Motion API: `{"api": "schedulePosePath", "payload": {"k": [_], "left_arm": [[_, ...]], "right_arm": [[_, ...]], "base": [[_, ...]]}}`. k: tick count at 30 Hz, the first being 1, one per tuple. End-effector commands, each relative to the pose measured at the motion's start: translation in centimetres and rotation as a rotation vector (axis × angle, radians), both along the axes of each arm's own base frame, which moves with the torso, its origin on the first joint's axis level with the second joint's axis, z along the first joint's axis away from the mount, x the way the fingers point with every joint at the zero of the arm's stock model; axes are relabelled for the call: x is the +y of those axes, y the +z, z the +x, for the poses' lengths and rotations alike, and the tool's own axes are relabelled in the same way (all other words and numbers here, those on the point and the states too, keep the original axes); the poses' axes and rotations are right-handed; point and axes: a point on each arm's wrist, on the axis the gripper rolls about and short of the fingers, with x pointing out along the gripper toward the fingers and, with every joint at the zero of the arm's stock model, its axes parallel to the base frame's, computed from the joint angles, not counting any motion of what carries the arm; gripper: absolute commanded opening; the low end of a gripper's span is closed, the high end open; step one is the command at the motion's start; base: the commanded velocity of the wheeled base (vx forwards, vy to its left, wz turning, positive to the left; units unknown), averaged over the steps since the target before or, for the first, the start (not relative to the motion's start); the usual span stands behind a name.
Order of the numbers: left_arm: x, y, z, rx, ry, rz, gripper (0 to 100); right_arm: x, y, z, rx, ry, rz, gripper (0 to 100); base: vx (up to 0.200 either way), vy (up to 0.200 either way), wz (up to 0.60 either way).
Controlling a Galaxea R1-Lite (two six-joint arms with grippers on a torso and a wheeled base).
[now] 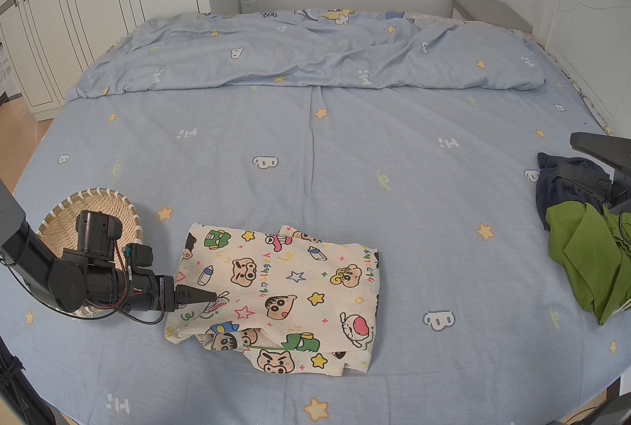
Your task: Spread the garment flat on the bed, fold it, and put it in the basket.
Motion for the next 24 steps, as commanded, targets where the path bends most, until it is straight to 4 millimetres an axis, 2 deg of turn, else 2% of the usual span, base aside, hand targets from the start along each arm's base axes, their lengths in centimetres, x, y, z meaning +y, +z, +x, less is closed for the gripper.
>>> {"api": "schedulePosePath", "payload": {"k": [1,11,19,24], "left_arm": [[0.0,-0.7,0.3,0.026,0.006,-0.002,100],[-0.1,0.2,0.9,0.093,0.038,-0.208,100],[-0.4,-0.3,1.0,0.111,0.036,-0.226,100],[-0.7,-1.5,1.2,0.135,0.029,-0.206,100]], "right_arm": [[0.0,0.0,0.0,-0.001,0.001,0.000,100],[0.0,0.0,0.0,0.001,0.001,0.000,100],[0.0,0.0,0.0,-0.001,0.001,0.000,100],[0.0,0.0,0.0,0.001,0.001,0.000,100]], "base": [[0.000,0.000,0.00],[0.000,0.000,0.00],[0.000,0.000,0.00],[0.000,0.000,0.00]]}}
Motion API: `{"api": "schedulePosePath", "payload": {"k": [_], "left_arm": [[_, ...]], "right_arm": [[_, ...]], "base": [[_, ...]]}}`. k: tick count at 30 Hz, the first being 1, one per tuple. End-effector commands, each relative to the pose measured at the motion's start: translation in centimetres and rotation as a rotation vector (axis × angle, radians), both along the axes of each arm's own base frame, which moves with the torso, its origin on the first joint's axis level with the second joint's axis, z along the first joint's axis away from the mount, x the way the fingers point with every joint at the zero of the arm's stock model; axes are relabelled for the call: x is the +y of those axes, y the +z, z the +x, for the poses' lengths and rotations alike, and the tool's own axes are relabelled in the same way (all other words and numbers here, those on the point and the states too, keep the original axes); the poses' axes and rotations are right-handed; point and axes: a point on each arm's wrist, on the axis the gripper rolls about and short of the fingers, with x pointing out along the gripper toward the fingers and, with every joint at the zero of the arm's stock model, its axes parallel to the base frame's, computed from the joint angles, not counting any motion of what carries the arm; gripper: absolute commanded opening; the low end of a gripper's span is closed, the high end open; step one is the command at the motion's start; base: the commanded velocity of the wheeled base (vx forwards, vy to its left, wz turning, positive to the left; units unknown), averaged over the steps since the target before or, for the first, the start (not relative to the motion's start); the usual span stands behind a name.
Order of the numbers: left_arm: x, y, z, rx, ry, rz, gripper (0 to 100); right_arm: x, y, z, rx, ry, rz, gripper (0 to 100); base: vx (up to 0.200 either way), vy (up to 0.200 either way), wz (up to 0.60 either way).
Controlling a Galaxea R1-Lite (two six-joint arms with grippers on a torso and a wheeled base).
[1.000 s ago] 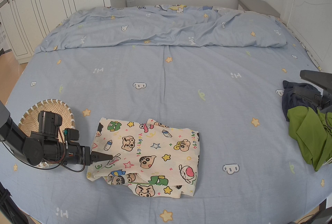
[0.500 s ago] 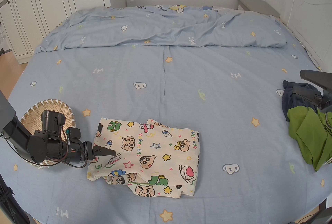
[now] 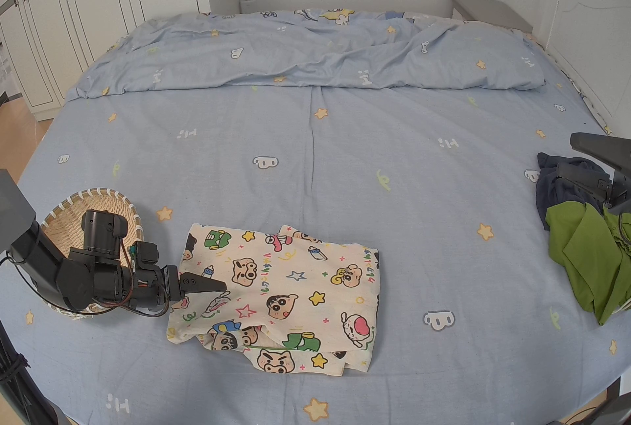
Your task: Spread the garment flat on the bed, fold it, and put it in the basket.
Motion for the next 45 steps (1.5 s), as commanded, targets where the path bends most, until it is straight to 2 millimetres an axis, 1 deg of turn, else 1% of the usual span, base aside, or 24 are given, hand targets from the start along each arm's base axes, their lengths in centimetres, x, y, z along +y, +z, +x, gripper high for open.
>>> {"api": "schedulePosePath", "payload": {"k": [1,8,10,11,21,29,42,43,45], "left_arm": [[-0.2,-1.0,0.2,0.025,-0.005,0.011,100],[-0.4,-0.8,0.0,-0.017,-0.015,0.016,100],[-1.1,-0.9,-0.1,-0.020,-0.032,0.007,100],[-1.1,-0.9,-0.1,-0.020,-0.032,0.007,100],[-1.3,-0.9,0.7,-0.017,0.028,-0.063,100],[-1.9,-1.7,1.1,-0.002,0.010,-0.062,100],[-2.8,-1.3,1.5,-0.042,0.004,-0.092,100],[-2.8,-1.3,1.6,-0.042,0.004,-0.092,0],[-2.9,-1.3,1.5,-0.042,0.003,-0.092,0]], "right_arm": [[0.0,0.0,0.0,0.000,0.001,0.000,100],[0.0,0.0,0.0,0.000,0.001,0.000,100],[0.0,0.0,0.0,0.000,0.001,0.000,100],[0.0,0.0,0.0,0.000,0.001,0.000,100],[0.0,-0.1,0.0,0.002,0.003,0.000,100],[0.0,-0.1,0.0,0.002,0.004,0.000,100],[0.0,-0.1,0.0,0.002,0.003,0.000,100],[0.0,-0.1,0.0,0.002,0.003,0.000,100],[0.0,-0.1,0.0,0.002,0.003,0.000,100]], "base": [[0.000,0.000,0.00],[0.000,0.000,0.00],[0.000,0.000,0.00],[0.000,0.000,0.00],[0.000,0.000,0.00],[0.000,0.000,0.00],[0.000,0.000,0.00],[0.000,0.000,0.00],[0.000,0.000,0.00]]}}
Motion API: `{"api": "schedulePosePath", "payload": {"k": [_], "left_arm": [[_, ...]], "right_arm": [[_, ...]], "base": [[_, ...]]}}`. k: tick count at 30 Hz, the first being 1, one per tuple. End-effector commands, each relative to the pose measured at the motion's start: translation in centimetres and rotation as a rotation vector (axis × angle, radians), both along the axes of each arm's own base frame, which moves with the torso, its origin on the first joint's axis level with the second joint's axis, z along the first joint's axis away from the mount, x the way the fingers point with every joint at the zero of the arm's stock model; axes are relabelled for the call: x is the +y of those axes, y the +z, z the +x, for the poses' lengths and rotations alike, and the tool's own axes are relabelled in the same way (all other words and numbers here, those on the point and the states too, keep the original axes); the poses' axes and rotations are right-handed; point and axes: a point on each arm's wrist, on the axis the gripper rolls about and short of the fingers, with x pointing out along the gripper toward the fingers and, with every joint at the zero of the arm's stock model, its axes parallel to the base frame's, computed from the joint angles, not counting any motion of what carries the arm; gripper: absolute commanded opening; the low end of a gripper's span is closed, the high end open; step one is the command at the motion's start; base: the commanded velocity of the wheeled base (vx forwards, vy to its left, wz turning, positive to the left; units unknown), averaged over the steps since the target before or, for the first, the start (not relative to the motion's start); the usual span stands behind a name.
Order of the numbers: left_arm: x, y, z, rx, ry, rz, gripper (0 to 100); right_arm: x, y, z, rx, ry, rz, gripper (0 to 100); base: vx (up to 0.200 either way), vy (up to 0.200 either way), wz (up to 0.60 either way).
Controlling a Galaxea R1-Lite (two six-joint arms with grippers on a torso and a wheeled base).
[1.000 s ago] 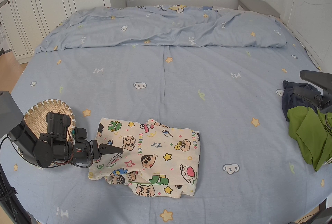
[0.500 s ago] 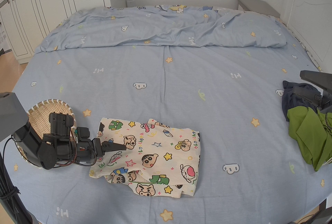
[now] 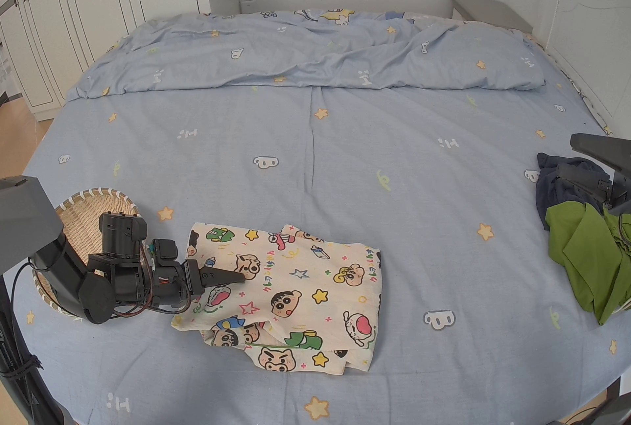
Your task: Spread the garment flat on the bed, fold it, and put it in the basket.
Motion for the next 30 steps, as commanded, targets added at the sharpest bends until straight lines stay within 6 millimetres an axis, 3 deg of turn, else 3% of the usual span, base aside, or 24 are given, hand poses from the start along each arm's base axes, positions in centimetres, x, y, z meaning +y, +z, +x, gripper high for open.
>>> {"api": "schedulePosePath", "payload": {"k": [1,7,15,18,21,24,30], "left_arm": [[-0.3,-0.3,0.0,0.007,-0.011,-0.001,0],[-0.4,-0.6,0.2,0.014,-0.011,0.003,0],[-0.5,0.3,0.1,0.015,-0.001,0.012,0],[-0.9,1.5,-0.2,0.008,-0.011,0.011,0],[-1.2,4.8,-0.8,0.010,-0.030,0.014,0],[-1.5,6.7,-1.0,0.016,-0.053,0.030,0],[-1.3,8.2,-0.2,-0.001,-0.093,0.088,0]], "right_arm": [[0.0,0.0,0.0,0.000,-0.001,0.000,100],[0.0,0.0,0.0,0.000,0.000,0.000,100],[0.0,0.0,0.0,0.000,-0.001,0.000,100],[0.0,0.0,0.0,-0.003,-0.001,-0.001,100],[0.0,0.3,-0.4,-0.018,-0.001,0.001,100],[-0.1,0.4,-0.6,-0.023,-0.001,0.002,100],[0.0,0.3,-0.6,-0.023,0.000,0.001,100]], "base": [[0.000,0.000,0.00],[0.000,0.000,0.00],[0.000,0.000,0.00],[0.000,0.000,0.00],[0.000,0.000,0.00],[0.000,0.000,0.00],[0.000,0.000,0.00]]}}
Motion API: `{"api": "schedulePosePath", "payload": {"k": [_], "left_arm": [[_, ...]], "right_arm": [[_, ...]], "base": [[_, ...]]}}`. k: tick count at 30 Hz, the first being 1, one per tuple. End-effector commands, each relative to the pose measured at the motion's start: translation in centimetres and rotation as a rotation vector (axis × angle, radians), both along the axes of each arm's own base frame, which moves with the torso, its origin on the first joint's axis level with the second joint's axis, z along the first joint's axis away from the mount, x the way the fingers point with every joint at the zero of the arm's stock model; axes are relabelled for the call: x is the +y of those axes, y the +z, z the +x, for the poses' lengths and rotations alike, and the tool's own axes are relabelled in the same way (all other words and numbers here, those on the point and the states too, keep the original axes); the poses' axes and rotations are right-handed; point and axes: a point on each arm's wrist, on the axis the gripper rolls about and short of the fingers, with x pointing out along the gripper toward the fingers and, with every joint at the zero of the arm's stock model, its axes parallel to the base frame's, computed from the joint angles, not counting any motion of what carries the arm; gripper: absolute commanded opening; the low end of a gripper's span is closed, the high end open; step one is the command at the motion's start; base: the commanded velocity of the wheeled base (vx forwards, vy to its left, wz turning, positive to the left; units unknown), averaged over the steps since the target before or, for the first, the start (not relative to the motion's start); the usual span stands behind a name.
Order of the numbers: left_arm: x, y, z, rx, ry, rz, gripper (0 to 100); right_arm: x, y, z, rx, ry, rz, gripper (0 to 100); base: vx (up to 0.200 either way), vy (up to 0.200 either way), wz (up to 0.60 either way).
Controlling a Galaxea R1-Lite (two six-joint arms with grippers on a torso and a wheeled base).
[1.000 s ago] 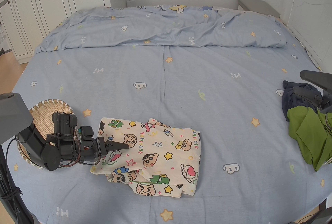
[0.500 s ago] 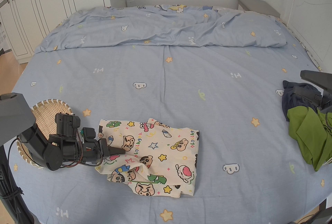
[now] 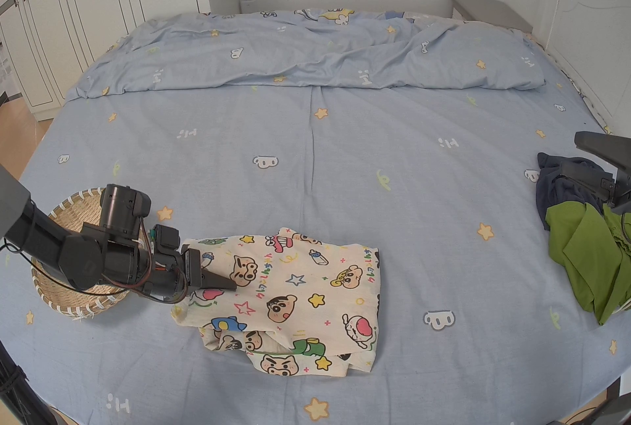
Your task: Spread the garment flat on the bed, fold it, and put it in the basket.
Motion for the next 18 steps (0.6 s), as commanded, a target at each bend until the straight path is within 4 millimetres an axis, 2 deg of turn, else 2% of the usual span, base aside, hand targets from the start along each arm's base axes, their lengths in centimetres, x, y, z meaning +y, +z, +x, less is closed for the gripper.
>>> {"api": "schedulePosePath", "payload": {"k": [1,6,11,14,18], "left_arm": [[-0.1,4.2,0.9,-0.135,-0.038,0.015,0],[-0.3,5.2,1.4,-0.149,-0.050,0.018,0],[-0.2,7.4,1.2,-0.174,-0.107,0.069,0],[-0.1,7.2,0.9,-0.174,-0.145,0.101,0],[1.3,7.2,0.6,-0.200,-0.175,0.147,0]], "right_arm": [[0.0,0.1,-0.2,-0.006,0.003,0.000,100],[0.0,0.0,-0.2,-0.006,0.003,0.000,100],[0.0,0.0,-0.2,-0.004,0.003,0.000,100],[0.0,0.0,-0.2,-0.003,0.001,0.000,100],[0.0,0.0,-0.2,-0.004,0.003,-0.001,100]], "base": [[0.000,0.000,0.00],[0.000,0.000,0.00],[0.000,0.000,0.00],[0.000,0.000,0.00],[0.000,0.000,0.00]]}}
